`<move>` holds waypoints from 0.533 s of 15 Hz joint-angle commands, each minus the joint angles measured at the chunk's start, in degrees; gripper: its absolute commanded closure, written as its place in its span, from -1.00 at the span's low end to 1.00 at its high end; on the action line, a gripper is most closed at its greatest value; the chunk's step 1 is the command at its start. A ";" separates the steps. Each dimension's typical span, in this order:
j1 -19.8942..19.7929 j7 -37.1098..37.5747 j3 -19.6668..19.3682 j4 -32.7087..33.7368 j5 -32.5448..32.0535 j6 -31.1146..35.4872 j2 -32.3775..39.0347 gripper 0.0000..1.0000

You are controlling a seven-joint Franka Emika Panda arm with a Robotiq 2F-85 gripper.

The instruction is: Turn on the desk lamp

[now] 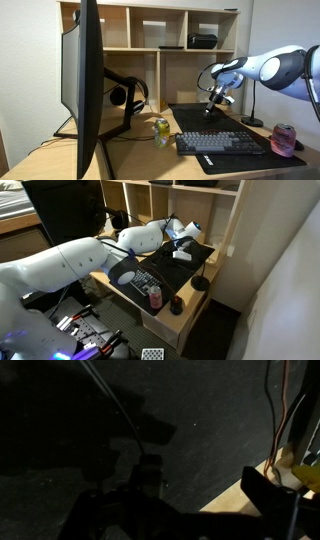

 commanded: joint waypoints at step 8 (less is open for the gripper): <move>-0.79 0.77 -0.16 -0.12 -0.05 -0.76 0.01 -0.39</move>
